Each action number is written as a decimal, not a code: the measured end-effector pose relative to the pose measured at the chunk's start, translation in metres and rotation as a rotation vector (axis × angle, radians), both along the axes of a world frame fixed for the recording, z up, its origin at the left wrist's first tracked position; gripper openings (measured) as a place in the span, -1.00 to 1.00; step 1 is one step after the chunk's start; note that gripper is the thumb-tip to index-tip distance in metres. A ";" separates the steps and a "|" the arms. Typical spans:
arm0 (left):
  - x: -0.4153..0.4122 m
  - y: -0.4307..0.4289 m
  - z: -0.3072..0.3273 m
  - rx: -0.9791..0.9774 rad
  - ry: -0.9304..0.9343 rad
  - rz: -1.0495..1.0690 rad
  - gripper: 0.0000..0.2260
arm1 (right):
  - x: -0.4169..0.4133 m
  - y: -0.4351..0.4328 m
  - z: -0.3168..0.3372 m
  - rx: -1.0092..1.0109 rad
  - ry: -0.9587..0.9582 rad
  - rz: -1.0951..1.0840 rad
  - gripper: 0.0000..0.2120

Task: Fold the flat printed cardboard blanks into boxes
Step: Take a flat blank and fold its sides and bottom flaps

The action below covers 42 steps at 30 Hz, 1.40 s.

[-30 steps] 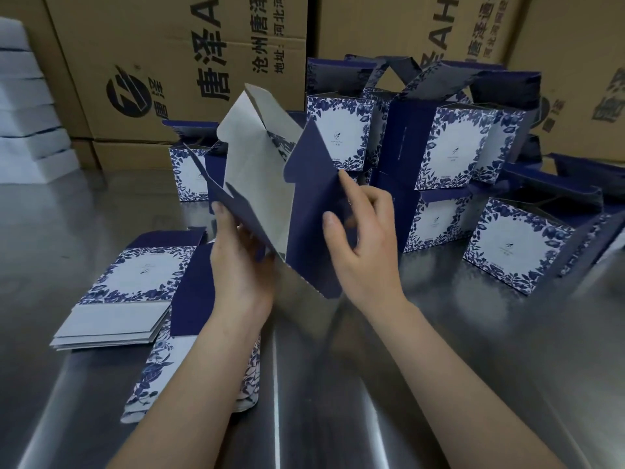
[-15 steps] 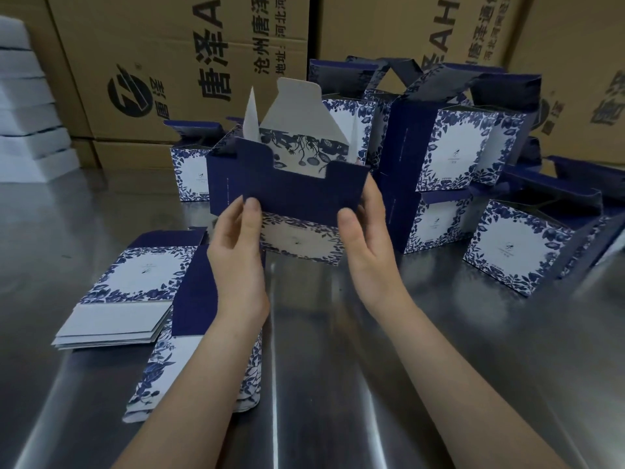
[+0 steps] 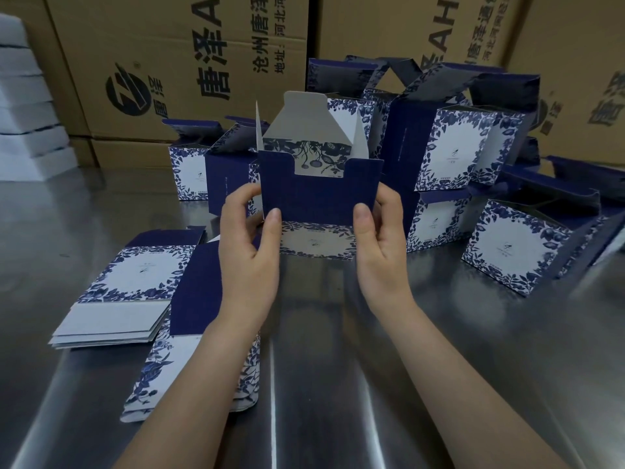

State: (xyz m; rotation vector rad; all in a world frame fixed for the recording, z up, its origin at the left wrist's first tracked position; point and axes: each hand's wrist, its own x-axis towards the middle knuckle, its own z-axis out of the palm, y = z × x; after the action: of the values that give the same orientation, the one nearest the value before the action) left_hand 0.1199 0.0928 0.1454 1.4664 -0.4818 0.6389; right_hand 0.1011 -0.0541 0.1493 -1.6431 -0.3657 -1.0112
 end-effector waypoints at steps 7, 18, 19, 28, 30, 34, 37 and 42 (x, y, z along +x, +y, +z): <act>0.000 0.003 0.002 0.050 0.025 0.065 -0.72 | -0.001 -0.002 0.001 0.042 0.058 -0.099 -0.69; -0.005 -0.004 0.001 0.010 -0.025 0.225 -0.69 | -0.003 0.001 0.001 0.051 -0.057 -0.247 -0.69; -0.006 -0.005 0.001 0.008 -0.032 0.236 -0.69 | -0.002 0.001 0.001 0.070 -0.061 -0.256 -0.69; -0.011 -0.011 0.000 -0.020 -0.065 0.294 -0.70 | -0.001 0.002 0.000 0.167 -0.088 -0.323 -0.67; -0.010 -0.012 0.000 -0.038 -0.057 0.306 -0.70 | 0.000 0.004 0.000 0.177 -0.091 -0.339 -0.68; -0.008 -0.012 -0.002 -0.055 -0.045 0.319 -0.73 | -0.001 0.005 0.000 0.166 -0.083 -0.326 -0.72; -0.007 -0.012 -0.004 -0.016 -0.063 0.319 -0.78 | -0.003 0.005 0.001 0.142 -0.096 -0.324 -0.73; -0.008 -0.011 0.000 -0.008 0.023 0.293 -0.71 | -0.006 0.004 0.006 0.237 -0.045 -0.195 -0.66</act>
State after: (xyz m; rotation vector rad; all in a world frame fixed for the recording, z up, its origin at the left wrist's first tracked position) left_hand 0.1118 0.0818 0.1450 1.5489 -0.2471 0.8521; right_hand 0.0946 -0.0498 0.1552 -1.4630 -0.1105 -1.1906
